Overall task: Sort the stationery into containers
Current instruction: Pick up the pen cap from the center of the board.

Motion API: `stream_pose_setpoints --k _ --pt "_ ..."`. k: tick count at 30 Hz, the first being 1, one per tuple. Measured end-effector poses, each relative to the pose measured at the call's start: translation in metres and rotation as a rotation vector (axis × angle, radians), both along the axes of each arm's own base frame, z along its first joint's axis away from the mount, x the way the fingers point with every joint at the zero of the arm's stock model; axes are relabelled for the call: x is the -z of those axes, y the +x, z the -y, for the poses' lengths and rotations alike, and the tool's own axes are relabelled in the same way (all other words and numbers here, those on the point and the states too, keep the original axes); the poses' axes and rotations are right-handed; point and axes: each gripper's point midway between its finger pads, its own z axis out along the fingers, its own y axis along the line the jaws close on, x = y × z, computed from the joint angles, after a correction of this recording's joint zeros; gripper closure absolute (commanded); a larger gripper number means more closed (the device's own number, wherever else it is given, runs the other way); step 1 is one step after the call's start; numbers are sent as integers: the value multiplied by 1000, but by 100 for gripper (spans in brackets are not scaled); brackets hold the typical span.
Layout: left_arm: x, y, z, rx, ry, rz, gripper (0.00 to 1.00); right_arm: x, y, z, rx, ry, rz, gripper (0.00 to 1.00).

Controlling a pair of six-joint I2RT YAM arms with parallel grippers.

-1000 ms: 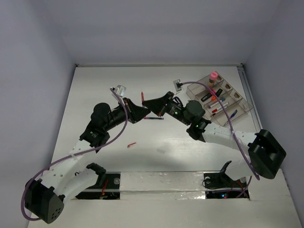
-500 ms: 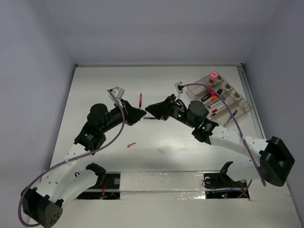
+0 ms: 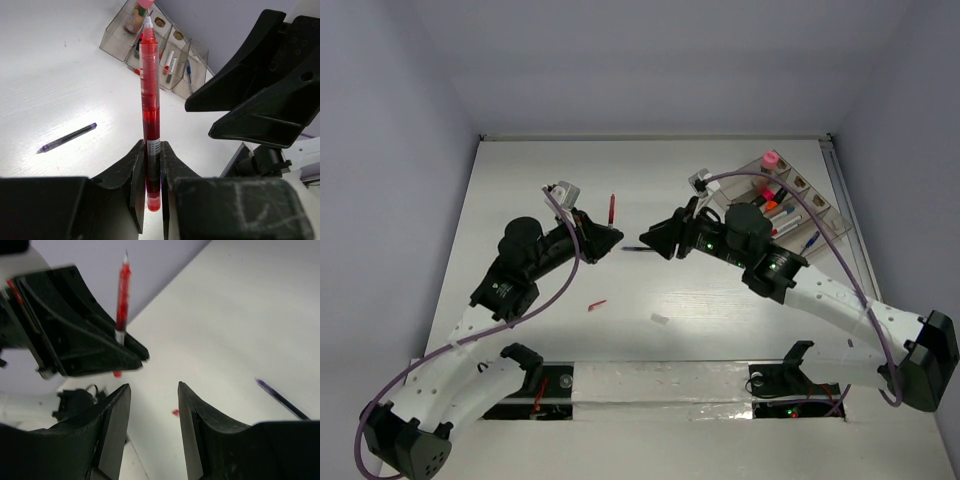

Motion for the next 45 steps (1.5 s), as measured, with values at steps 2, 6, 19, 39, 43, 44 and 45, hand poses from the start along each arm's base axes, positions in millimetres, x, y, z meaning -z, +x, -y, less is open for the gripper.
stream_pose_setpoints --k 2,6,19,39,43,44,45 --pt "-4 -1 -1 5 15 20 100 7 -7 8 -11 -57 3 53" --pt "-14 -5 -5 14 49 73 100 38 -18 20 -35 -185 -49 53" --pt "-31 0 -32 -91 119 191 100 226 -46 52 -147 -804 -401 37" --pt "-23 16 -64 -273 178 172 100 283 -76 29 -319 -1091 -375 42" --pt "-24 15 -65 -277 176 177 100 285 -77 22 -319 -1117 -360 45" --pt "-24 15 -65 -277 176 177 100 285 -77 21 -314 -1122 -357 47" --pt "-24 15 -65 -276 177 176 100 286 -77 21 -309 -1130 -353 48"
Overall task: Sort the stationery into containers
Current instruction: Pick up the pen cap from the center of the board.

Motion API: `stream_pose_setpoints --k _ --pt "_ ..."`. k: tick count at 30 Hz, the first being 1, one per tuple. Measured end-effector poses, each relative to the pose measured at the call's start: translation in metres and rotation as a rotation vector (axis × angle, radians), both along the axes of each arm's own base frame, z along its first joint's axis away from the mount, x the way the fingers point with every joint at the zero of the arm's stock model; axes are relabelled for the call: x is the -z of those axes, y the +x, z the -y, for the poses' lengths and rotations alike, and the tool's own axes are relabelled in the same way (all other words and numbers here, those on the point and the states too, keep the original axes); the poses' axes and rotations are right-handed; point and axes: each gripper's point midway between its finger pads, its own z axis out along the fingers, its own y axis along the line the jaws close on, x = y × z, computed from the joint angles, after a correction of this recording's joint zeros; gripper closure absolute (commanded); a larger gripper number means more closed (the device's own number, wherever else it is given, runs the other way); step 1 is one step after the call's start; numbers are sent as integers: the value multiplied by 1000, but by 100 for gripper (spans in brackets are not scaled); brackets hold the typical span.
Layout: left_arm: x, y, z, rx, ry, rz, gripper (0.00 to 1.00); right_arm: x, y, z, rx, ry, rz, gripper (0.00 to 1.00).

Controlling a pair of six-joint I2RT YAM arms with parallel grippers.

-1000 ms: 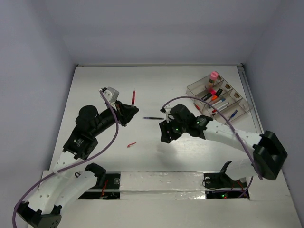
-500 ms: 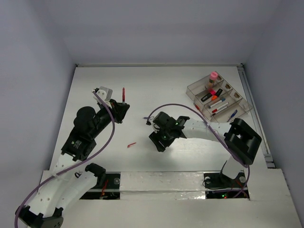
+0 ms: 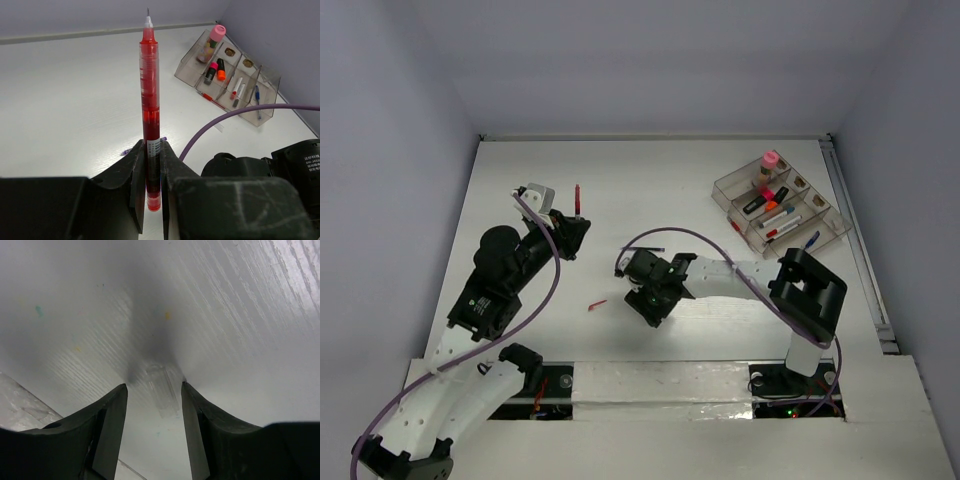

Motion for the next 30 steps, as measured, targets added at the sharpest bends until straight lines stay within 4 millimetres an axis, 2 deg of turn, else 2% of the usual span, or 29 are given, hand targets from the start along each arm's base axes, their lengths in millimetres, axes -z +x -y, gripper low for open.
stream_pose_setpoints --k 1,2,14,21,26,30 --pt "0 0 0 0 0 0 100 0 1 0 5 -7 10 49" --pt "0 0 0 0 0 0 100 1 2 0 10 -14 17 58" --pt "2 1 0 0 3 -6 100 3 13 4 90 -52 76 92" --pt "15 8 4 0 24 -48 100 -1 19 10 155 -12 130 100" --pt "23 11 4 4 32 -71 100 -28 35 14 264 119 196 100" --pt "22 10 6 26 26 -69 100 -71 55 7 358 292 281 100"
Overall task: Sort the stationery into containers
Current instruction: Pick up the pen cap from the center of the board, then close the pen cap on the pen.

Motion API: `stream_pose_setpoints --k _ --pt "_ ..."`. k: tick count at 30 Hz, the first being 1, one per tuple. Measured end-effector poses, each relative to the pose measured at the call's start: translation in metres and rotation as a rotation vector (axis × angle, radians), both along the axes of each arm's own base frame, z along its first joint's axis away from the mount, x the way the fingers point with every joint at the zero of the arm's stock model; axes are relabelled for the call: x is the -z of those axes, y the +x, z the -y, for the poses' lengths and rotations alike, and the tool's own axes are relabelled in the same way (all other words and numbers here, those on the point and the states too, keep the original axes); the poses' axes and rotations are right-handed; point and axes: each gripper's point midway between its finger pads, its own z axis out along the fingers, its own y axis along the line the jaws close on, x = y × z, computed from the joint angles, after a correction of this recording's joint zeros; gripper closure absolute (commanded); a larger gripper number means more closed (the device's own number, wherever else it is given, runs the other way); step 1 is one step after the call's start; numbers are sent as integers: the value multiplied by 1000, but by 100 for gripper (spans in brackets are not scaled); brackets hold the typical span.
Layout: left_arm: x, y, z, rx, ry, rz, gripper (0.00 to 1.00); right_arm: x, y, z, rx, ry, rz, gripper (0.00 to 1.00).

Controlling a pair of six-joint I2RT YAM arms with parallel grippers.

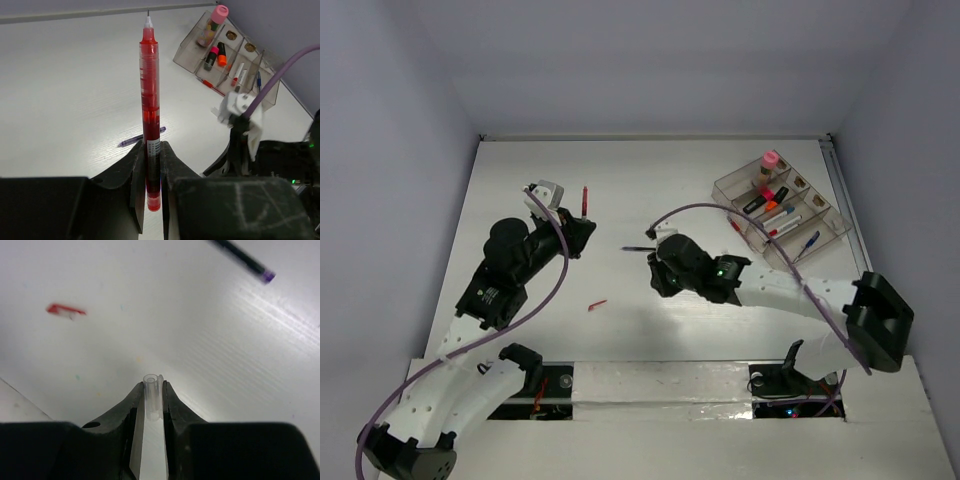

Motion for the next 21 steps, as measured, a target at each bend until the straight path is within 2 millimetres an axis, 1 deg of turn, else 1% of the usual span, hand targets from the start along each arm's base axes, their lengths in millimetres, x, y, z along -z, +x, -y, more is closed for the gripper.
stream_pose_setpoints --k 3,5,7,10,12,14,17,21 --pt "-3 -3 5 32 -11 10 100 -36 10 -5 42 117 81 100" --pt "-5 -7 10 71 -21 13 100 -65 17 -6 67 194 141 100" --pt "-9 -12 17 120 -37 20 100 -96 22 -5 94 271 206 100" --pt "-15 -22 28 208 -72 43 100 -149 28 -1 131 413 314 100" --pt "-17 -30 35 259 -94 49 100 -179 32 4 160 492 375 100" --pt "-20 -37 40 311 -115 54 100 -204 36 8 188 554 430 100" --pt "-24 -45 48 373 -138 59 100 -230 45 8 222 618 491 100" --pt "-22 -49 53 416 -151 43 100 -263 58 -3 239 701 559 100"
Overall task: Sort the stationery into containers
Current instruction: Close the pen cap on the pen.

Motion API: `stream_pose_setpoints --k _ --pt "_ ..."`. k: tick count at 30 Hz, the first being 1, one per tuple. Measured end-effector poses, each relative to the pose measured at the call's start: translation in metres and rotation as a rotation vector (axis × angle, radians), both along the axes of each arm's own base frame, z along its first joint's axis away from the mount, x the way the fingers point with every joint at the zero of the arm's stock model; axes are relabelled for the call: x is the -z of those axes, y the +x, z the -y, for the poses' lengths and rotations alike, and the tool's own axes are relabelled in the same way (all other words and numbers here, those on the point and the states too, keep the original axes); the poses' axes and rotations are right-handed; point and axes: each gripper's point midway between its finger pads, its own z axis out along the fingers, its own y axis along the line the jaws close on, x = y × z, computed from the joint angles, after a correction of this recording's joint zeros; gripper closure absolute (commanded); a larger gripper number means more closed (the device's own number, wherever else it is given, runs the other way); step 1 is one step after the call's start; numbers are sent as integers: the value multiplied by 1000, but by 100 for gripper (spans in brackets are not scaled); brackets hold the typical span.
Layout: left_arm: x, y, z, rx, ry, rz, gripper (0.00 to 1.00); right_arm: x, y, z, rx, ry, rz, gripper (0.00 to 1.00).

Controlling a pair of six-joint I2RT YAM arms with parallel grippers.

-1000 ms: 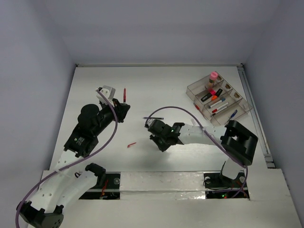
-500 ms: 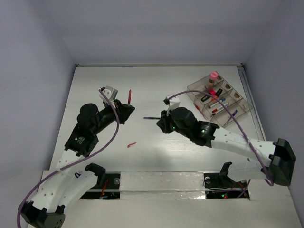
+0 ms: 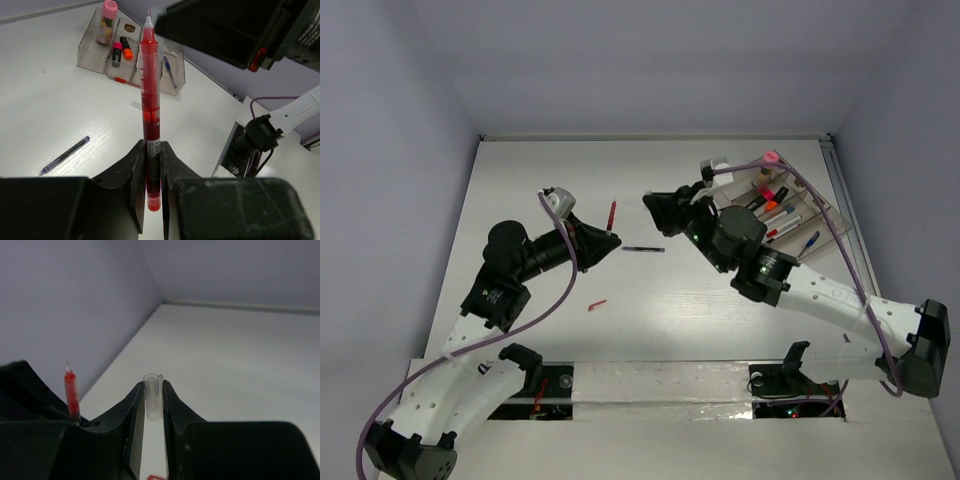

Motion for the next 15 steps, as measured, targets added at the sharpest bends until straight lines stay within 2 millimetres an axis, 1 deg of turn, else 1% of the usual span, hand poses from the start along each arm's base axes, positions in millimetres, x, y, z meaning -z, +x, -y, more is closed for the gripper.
stream_pose_setpoints --k 3,6,11,15 --pt "0 -2 2 17 -4 -7 100 -23 10 -13 2 59 42 100" --pt "-1 -5 3 29 -10 -9 100 -40 15 -24 -4 105 73 100" --pt "-1 -6 3 35 -12 -12 100 -59 18 -32 -17 158 109 100" --pt "-1 -5 3 29 -11 -12 100 -68 15 -35 -40 184 130 100"
